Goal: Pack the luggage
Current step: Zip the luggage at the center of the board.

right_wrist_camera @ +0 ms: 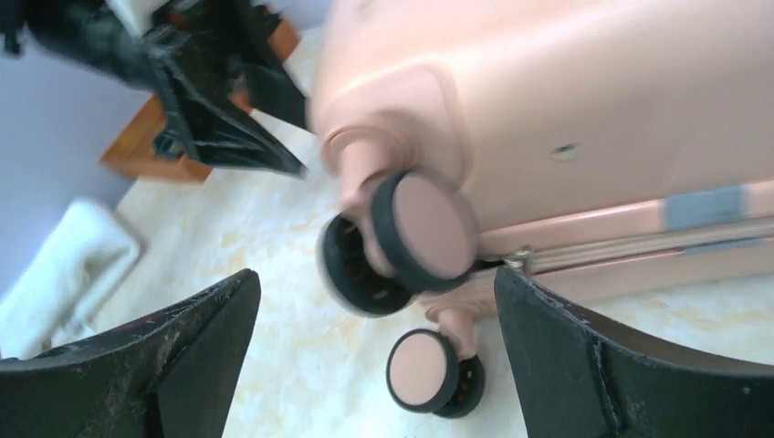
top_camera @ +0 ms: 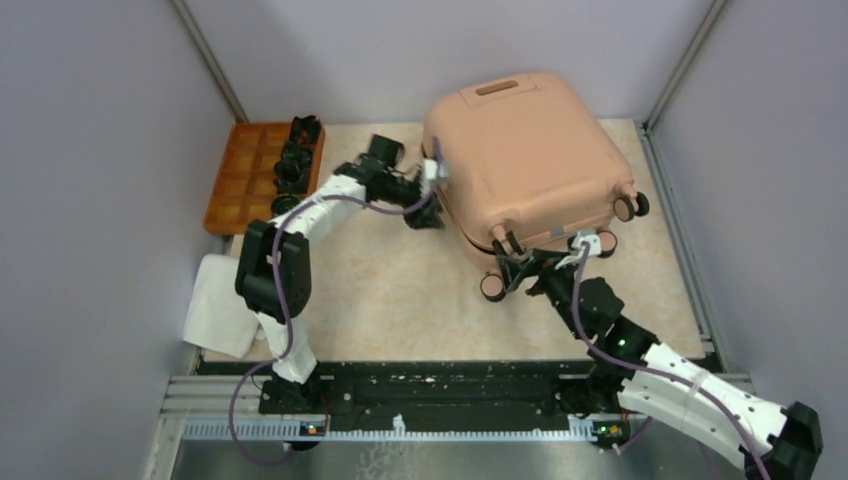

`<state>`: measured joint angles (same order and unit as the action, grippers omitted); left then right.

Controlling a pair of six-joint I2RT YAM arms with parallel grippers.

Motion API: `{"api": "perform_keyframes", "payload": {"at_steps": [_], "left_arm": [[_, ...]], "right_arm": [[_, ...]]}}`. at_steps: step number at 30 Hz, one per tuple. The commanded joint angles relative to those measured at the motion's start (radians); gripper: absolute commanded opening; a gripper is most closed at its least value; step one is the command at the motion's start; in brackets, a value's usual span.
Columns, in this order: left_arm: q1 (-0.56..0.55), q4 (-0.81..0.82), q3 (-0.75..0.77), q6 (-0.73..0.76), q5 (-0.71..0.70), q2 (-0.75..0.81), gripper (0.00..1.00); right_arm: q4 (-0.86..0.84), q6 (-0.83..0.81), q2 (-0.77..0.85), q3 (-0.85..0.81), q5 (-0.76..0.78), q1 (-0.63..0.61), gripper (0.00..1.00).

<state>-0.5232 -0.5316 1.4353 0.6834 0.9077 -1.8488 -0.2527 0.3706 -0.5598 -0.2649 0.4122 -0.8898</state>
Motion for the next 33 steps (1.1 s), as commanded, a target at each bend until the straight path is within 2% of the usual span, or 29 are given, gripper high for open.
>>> {"api": "perform_keyframes", "payload": {"at_steps": [1,3,6,9,11,13,14,16,18,20,23,27,33], "left_arm": [[0.247,0.109,0.164,-0.012,-0.034,-0.006,0.58],[0.326,0.191,0.271,-0.133,-0.045,-0.083,0.61],[0.401,0.371,0.424,-0.290,-0.160,-0.226,0.64],[0.420,0.431,0.609,-0.346,-0.278,-0.388,0.68],[0.419,0.442,0.709,-0.394,-0.314,-0.483,0.69],[0.417,0.500,0.731,-0.450,-0.310,-0.534,0.70],[0.407,0.521,0.729,-0.459,-0.305,-0.548,0.71],[0.383,0.562,0.724,-0.452,-0.317,-0.571,0.72],[0.364,0.594,0.720,-0.448,-0.331,-0.595,0.75],[0.351,0.624,0.721,-0.463,-0.352,-0.616,0.82],[0.341,0.664,0.734,-0.484,-0.383,-0.648,0.88],[0.339,0.674,0.759,-0.504,-0.330,-0.673,0.85],[0.331,0.702,0.584,-0.421,-0.170,-0.579,0.80]], "right_arm": [[0.354,0.249,0.034,-0.164,0.099,0.133,0.99],[0.456,0.367,0.015,-0.224,0.082,0.229,0.99],[0.450,0.422,-0.028,-0.278,0.006,0.347,0.99],[0.509,0.429,-0.113,-0.410,0.029,0.418,0.99],[0.510,0.368,-0.134,-0.511,0.097,0.446,0.99],[0.524,0.311,-0.179,-0.627,0.243,0.485,0.99],[0.544,0.294,-0.222,-0.683,0.263,0.533,0.99],[0.575,0.300,-0.338,-0.794,0.121,0.711,0.99],[0.577,0.382,-0.482,-0.840,-0.127,0.948,0.99],[0.493,0.417,-0.631,-0.868,-0.285,1.044,0.99],[0.508,0.355,-0.895,-1.066,-0.363,1.061,0.99],[0.614,0.342,-1.238,-1.395,-0.550,1.086,0.99],[0.792,0.332,-1.656,-1.856,-0.730,1.087,0.99]]}}
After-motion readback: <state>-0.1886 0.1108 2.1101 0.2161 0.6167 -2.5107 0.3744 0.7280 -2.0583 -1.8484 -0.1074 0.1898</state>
